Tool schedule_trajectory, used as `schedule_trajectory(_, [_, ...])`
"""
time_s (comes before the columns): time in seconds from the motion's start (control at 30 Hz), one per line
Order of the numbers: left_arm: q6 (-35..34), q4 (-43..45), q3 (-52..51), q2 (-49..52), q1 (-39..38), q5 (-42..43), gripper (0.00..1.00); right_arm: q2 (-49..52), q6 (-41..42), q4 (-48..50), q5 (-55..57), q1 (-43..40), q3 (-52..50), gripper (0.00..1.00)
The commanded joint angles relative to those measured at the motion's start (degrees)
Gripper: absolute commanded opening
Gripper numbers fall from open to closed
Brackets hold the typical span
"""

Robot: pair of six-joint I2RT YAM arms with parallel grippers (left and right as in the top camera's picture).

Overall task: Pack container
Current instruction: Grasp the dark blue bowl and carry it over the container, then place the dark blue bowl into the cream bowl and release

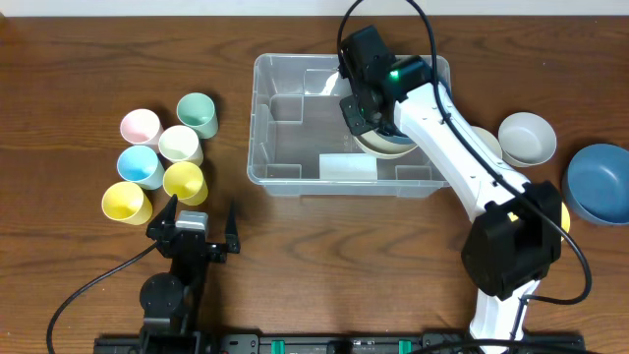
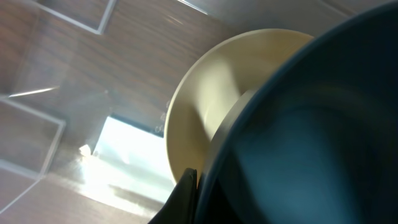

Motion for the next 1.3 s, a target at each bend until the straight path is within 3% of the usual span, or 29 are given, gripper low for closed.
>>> schedule_trajectory(0.0, [0.15,-2.05,-0.87,-0.35,0.28,1.05,0.98,0.48,-0.17,1.88,0.92,-0.15,-1.62,0.01])
schedule_trajectory(0.43, [0.15,-2.05,-0.87,-0.35,0.28,1.05,0.98,0.48,-0.15,6.38,0.87,-0.15,-3.21,0.03])
schedule_trajectory(0.57, [0.15,-2.05,-0.87,-0.35,0.28,1.05,0.98,0.48,-0.20,6.80,0.85,-0.04,-3.21,0.33])
schedule_trajectory(0.63, [0.15,-2.05,-0.87,-0.35,0.28,1.05,0.98,0.48,-0.63,6.80,0.66,-0.04,-3.21,0.39])
schedule_trajectory(0.9, [0.15,-2.05,-0.87,-0.35,0.28,1.05,0.98,0.09,-1.25,6.25,-0.24,0.20,-2.93,0.36])
schedule_trajectory(1.13, [0.15,-2.05,-0.87,-0.35,0.28,1.05,0.98,-6.64,0.35,-3.91,-0.13,-0.26,3.93,0.36])
schedule_trajectory(1.27, [0.15,-2.05,-0.87,-0.35,0.28,1.05,0.98,-13.25,5.20,-10.58,4.50,-2.82,5.92,0.40])
